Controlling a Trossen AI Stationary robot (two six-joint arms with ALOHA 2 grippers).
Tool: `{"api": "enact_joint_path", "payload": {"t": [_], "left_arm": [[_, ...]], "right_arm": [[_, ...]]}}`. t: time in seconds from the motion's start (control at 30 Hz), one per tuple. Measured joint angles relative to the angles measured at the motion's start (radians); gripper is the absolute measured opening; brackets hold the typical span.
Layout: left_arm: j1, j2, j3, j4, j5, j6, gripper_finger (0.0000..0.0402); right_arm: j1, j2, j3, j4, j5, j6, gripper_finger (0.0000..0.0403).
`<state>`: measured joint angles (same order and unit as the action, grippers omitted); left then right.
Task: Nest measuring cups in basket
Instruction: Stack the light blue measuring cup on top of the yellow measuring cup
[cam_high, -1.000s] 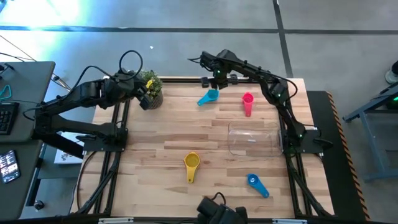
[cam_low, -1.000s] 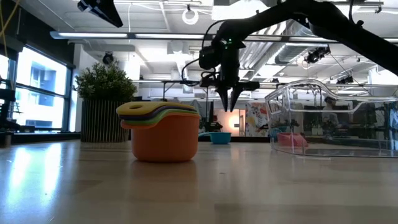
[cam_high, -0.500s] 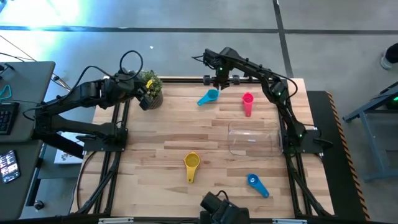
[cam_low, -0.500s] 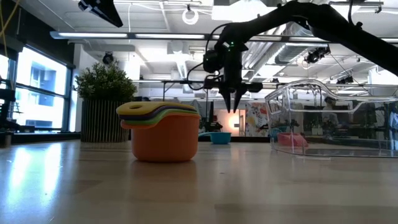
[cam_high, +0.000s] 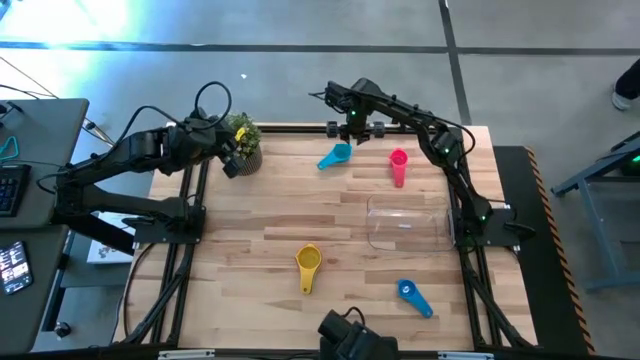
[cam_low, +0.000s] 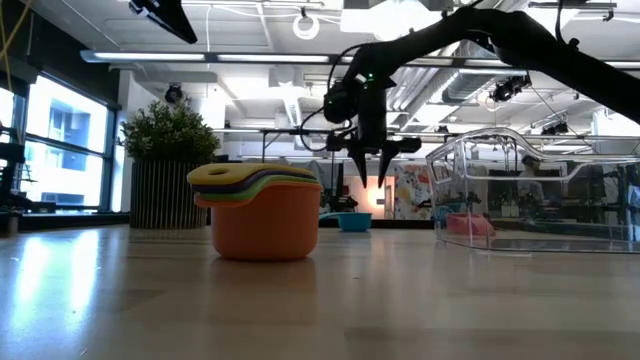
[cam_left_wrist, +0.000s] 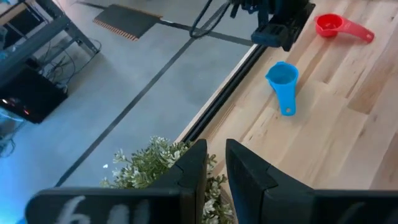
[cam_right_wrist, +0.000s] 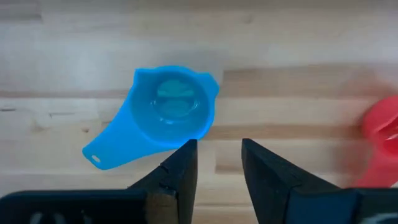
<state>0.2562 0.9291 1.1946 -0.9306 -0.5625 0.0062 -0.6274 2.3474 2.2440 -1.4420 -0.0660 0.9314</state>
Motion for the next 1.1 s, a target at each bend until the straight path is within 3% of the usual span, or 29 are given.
{"api": "enact_joint_path", "payload": {"t": [0.5,1.1], "left_arm": [[0.0,-0.007,0.0,-0.008,0.003,0.11,0.0051],[0.0,-0.007,0.0,-0.008,0.003,0.1,0.0051]], "right_arm": [[0.016,0.069,0.0,0.04,0.034,0.115,0.0119],[0.015,0.161,-0.001,0.04,0.048,0.078,0.0114]]}}
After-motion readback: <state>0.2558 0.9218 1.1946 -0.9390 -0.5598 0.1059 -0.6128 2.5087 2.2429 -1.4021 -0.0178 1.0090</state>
